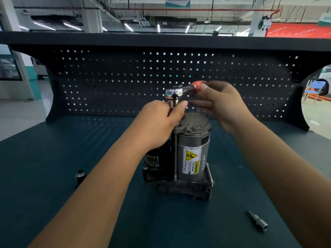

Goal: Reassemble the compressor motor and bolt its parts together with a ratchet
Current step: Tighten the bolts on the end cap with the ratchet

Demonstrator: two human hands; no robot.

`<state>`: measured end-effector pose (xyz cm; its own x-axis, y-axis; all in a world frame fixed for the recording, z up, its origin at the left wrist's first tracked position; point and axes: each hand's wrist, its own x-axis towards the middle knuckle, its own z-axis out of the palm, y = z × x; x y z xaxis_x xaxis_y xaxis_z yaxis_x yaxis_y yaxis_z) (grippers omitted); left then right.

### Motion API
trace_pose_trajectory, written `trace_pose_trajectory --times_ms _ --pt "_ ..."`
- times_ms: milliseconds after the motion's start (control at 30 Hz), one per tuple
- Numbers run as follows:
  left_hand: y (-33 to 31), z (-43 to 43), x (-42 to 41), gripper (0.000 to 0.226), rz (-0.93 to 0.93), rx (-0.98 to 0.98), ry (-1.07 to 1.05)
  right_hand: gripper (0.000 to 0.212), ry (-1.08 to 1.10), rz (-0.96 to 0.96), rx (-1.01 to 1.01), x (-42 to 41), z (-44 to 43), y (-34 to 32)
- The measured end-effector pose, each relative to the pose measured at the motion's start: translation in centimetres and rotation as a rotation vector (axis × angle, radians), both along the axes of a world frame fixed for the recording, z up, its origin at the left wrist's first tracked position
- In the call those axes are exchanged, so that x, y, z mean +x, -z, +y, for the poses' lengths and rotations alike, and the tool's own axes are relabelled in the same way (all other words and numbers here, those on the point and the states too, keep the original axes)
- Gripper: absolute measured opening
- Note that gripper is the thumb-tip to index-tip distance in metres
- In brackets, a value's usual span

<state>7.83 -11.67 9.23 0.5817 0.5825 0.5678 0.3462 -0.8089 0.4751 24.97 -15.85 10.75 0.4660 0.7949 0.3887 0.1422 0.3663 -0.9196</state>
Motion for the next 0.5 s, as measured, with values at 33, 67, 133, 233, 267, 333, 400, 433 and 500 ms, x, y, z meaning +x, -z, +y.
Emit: trace_pose_trajectory --times_ms 33,67,133,233,267,333,400,433,500 --pt "0.0 0.0 0.0 0.063 -0.006 0.000 -0.004 0.020 -0.058 0.178 0.001 -0.3 -0.2 0.0" --pt "0.1 0.1 -0.1 0.063 -0.010 0.004 -0.009 0.014 -0.105 0.329 -0.003 -0.4 -0.4 0.0" --pt "0.2 0.1 -0.2 0.063 -0.019 0.017 -0.007 0.012 -0.165 0.521 0.009 -0.3 -0.9 0.1" --pt "0.1 0.1 -0.1 0.064 -0.018 0.051 -0.005 0.007 -0.181 0.610 0.132 -0.8 -1.9 0.6" --pt "0.1 0.0 0.0 0.064 -0.016 0.063 -0.011 0.007 -0.197 0.632 0.217 -1.1 -2.2 1.0" --pt "0.0 0.0 0.2 0.063 -0.009 0.070 -0.024 0.012 -0.261 0.626 0.403 -2.0 -3.0 1.7" --pt "-0.1 -0.2 0.3 0.060 -0.001 0.076 -0.035 0.010 -0.250 0.436 0.497 -3.0 -3.5 2.3" --pt "-0.2 -0.3 0.3 0.059 0.002 0.076 -0.042 0.011 -0.208 0.286 0.499 -3.6 -3.8 2.4" --pt "-0.2 -0.6 0.3 0.056 0.010 0.071 -0.048 0.011 -0.070 -0.024 0.491 -4.9 -4.2 2.4"
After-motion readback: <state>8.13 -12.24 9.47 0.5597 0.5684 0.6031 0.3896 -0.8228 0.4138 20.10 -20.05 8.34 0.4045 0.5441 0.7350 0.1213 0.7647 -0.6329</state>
